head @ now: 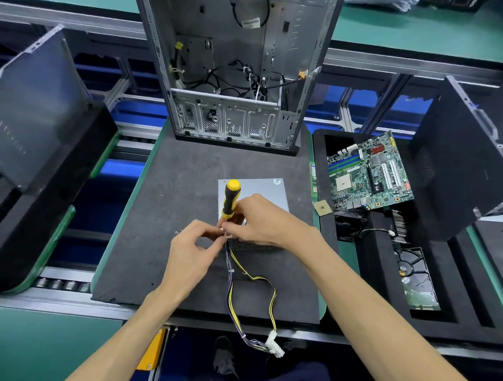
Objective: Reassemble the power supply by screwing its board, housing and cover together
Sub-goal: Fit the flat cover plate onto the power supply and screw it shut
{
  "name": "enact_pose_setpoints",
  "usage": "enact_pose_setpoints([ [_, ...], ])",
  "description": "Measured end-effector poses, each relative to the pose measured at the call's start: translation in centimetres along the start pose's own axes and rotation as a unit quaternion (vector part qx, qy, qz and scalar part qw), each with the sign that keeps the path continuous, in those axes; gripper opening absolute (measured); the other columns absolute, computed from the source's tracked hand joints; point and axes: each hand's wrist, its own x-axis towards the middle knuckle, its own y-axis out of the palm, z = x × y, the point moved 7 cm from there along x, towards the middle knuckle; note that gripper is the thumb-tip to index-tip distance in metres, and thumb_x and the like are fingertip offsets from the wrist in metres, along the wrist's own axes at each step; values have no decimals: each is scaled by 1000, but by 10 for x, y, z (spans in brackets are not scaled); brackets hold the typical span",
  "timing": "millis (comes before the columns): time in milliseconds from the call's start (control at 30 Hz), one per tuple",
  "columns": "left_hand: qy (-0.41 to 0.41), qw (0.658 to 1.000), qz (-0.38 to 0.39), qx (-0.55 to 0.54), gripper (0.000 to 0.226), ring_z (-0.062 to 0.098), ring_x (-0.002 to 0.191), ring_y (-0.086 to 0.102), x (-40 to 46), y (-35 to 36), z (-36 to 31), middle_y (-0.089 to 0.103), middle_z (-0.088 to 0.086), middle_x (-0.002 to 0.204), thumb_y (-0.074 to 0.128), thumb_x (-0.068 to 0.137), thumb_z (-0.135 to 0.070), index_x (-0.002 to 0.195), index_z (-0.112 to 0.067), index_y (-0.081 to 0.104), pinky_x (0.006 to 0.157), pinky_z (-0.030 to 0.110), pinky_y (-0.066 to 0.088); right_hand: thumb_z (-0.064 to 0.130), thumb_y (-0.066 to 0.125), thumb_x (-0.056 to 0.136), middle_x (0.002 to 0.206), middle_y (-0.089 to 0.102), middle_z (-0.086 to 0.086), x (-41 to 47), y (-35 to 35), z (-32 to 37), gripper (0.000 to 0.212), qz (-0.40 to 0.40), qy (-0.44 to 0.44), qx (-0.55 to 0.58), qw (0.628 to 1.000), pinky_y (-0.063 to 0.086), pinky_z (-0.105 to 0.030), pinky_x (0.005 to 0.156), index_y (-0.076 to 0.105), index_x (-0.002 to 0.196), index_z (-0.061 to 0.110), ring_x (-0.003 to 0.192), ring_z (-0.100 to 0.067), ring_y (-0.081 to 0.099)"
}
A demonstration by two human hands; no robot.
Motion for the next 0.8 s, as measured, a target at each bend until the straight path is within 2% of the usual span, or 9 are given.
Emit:
enact_pose_setpoints([
  [100,-13,1000,5,-15,18,16,80,70,-4,0,2,68,-9,97,76,87,-12,101,-23,73,69,44,61,25,60,97,87,77,-4,4,1,0,20,13,-5,-8,1000,56,-41,82,79,101,21,84,-21,69],
  [233,-34,999,7,-40,24,11,79,72,-8,-1,5,69,-11,100,75,87,-9,106,-24,72,76,36,62,25,61,97,85,78,-4,8,0,0,19,8,-7,-13,1000,56,-41,82,78,101,19,79,-20,69],
  [333,-35,998,10,-46,25,10,85,71,-8,-1,4,69,-14,99,75,87,-8,106,-23,72,77,27,60,26,61,97,81,78,-2,11,1,-1,18,8,-7,-17,1000,57,-41,81,76,97,15,78,-20,70],
  [433,-28,999,4,-42,24,9,94,68,-8,-2,1,70,-13,98,75,86,-4,103,-21,72,78,22,58,27,62,96,73,76,-2,11,4,-5,19,18,12,3,1000,59,-41,75,70,85,13,66,-24,72],
  [533,-26,999,0,-38,25,9,96,68,-7,-2,1,71,-13,96,75,85,-4,101,-23,72,79,21,57,29,67,96,66,73,1,10,5,-4,20,10,-2,9,1000,59,-39,67,66,83,15,57,-23,70],
  [600,-27,999,2,-38,26,9,95,68,-7,-3,2,71,-14,96,75,85,-5,101,-24,71,80,22,57,34,70,95,62,69,4,11,4,-2,23,-4,-13,-2,1000,56,-34,63,65,83,16,50,-9,63],
  [667,-29,999,5,-35,25,11,96,68,-6,-3,2,71,-14,96,76,85,-6,102,-24,71,82,25,57,41,72,93,60,65,7,12,4,-3,28,-17,-12,-20,1000,50,-29,58,63,79,19,53,-2,58],
  [800,-25,999,10,-30,28,10,92,70,-6,-4,1,70,-17,96,76,86,-8,101,-30,70,79,17,55,48,70,91,59,54,12,13,4,-6,40,-38,4,-62,997,34,-23,54,46,64,32,57,-4,51],
])
